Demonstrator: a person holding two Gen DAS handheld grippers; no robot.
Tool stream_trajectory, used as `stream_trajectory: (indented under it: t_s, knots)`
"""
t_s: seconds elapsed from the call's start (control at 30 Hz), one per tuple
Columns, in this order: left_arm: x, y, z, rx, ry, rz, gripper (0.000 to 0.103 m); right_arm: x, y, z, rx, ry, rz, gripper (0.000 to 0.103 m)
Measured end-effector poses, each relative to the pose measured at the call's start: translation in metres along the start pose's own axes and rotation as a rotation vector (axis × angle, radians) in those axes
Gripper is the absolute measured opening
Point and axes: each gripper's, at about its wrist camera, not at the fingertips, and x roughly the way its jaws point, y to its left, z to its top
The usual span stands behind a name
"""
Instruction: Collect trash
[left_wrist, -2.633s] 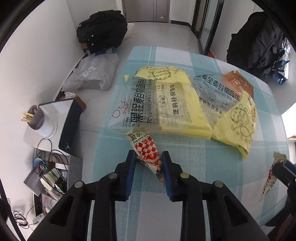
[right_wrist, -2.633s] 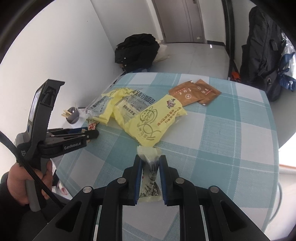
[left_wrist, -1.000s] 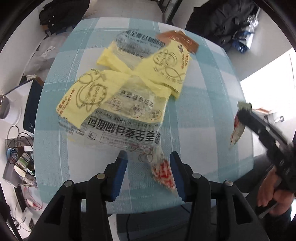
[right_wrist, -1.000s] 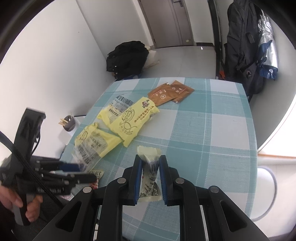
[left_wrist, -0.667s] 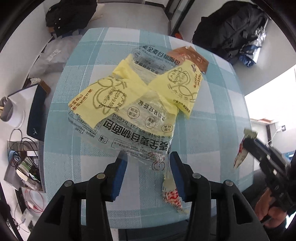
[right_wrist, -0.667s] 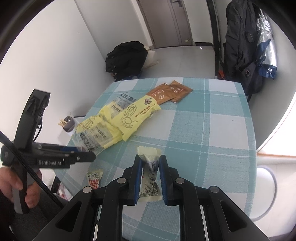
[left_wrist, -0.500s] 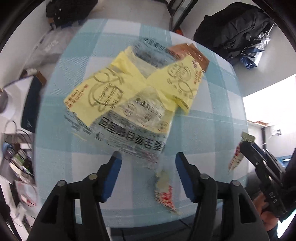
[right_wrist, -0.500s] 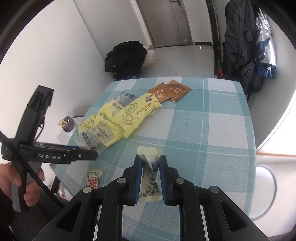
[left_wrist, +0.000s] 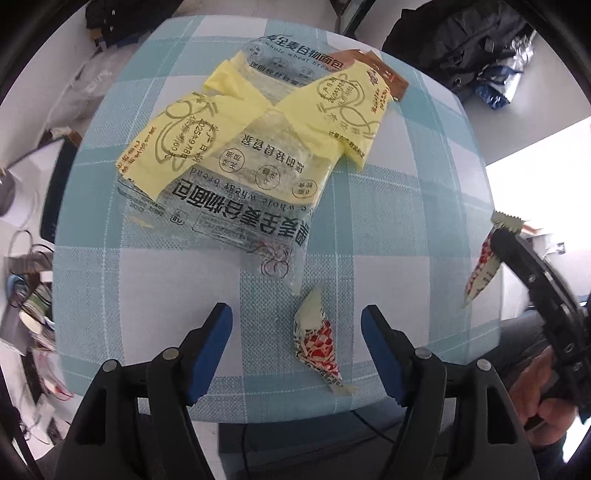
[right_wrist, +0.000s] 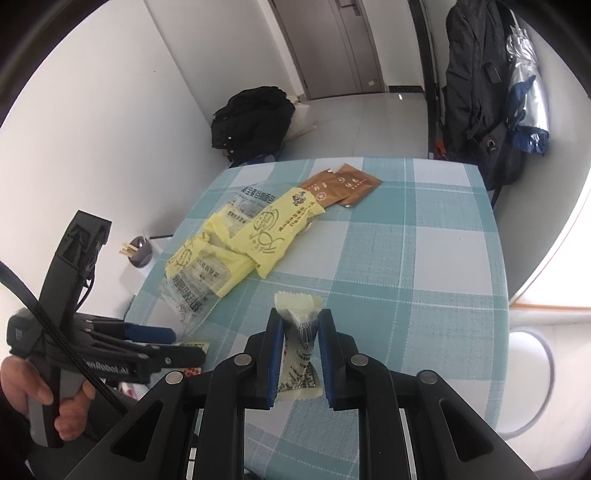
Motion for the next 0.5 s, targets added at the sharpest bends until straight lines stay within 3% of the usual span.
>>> stream_trajectory:
  t_s: [0.17, 0.3, 0.4, 0.5]
  knots:
    - [0.001, -0.017, -0.003, 0.054, -0.049, 0.067, 0.066, -0.004, -0.003, -0.001, 0.009, -0.006, -0.006, 0.018]
    - [0.006, -0.034, -0.007, 0.108, -0.082, 0.169, 0.045, -0.008, -0.006, -0.001, 0.021, -0.013, -0.009, 0.018]
    - [0.015, -0.046, -0.01, 0.123, -0.074, 0.184, 0.023, -0.011, -0.006, -0.002, 0.021, -0.019, -0.008, 0.018]
    - [0.016, -0.052, -0.014, 0.136, -0.093, 0.2, 0.019, -0.014, -0.006, -0.003, 0.016, -0.025, -0.011, 0.018]
